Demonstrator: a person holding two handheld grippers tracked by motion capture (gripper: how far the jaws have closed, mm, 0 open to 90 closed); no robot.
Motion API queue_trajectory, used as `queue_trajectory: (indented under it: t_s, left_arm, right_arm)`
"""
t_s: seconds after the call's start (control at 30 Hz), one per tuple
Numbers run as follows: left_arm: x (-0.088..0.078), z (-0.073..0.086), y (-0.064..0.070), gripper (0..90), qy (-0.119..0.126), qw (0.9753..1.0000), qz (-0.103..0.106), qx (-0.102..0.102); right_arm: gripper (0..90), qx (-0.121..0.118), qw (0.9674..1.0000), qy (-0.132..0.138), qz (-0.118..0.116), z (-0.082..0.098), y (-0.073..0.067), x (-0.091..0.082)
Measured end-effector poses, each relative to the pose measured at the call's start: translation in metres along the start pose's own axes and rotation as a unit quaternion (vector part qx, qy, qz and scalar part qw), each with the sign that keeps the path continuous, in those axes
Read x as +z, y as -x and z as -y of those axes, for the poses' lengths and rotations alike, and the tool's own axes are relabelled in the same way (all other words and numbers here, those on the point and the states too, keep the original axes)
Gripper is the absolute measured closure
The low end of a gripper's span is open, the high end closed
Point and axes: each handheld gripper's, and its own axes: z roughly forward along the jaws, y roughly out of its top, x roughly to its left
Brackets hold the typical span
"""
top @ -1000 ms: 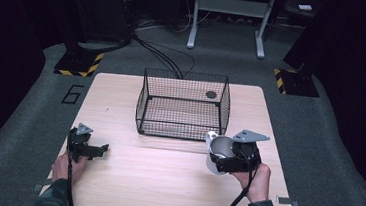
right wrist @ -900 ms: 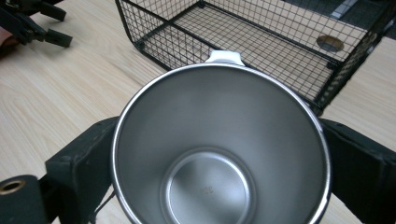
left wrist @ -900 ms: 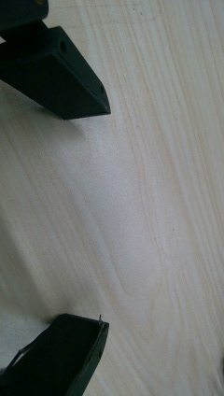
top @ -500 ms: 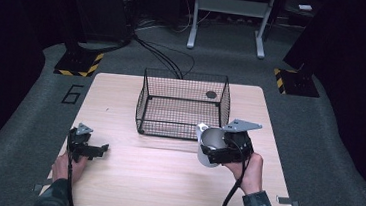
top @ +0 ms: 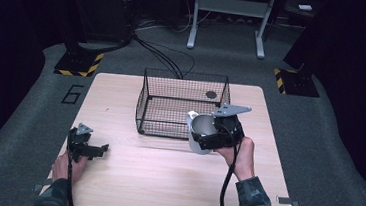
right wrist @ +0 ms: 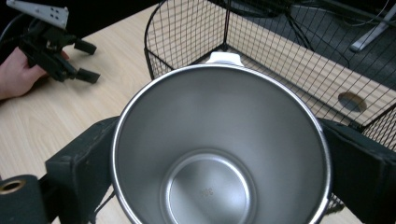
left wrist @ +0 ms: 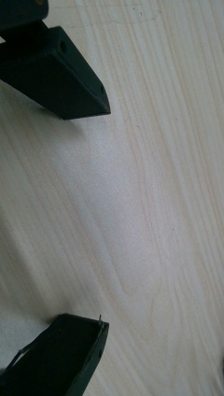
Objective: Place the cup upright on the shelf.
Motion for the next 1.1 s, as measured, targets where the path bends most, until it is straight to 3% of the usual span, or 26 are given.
queue_trajectory:
  t_s: [0.03, 0.23, 0.57, 1.1]
  left_arm:
    - [0.0, 0.0, 0.0, 0.3, 0.0, 1.0, 0.0, 0.0]
    - [0.0, 0.0, -0.001, 0.3, -0.001, 1.0, -0.001, 0.004]
    - [0.0, 0.0, 0.0, 0.3, 0.0, 1.0, 0.0, 0.0]
    - [0.0, 0.0, 0.0, 0.3, 0.0, 1.0, 0.0, 0.0]
  right_arm:
    - [5.7, 0.006, 1.0, 0.002, 0.001, -0.003, 0.0, 0.0]
    - [5.7, -0.008, 1.0, -0.002, 0.002, -0.021, 0.005, 0.003]
    - [5.7, -0.022, 0.9998, -0.005, 0.001, -0.053, 0.016, 0.026]
    - [5.7, -0.023, 0.9996, -0.012, 0.004, -0.075, 0.028, 0.063]
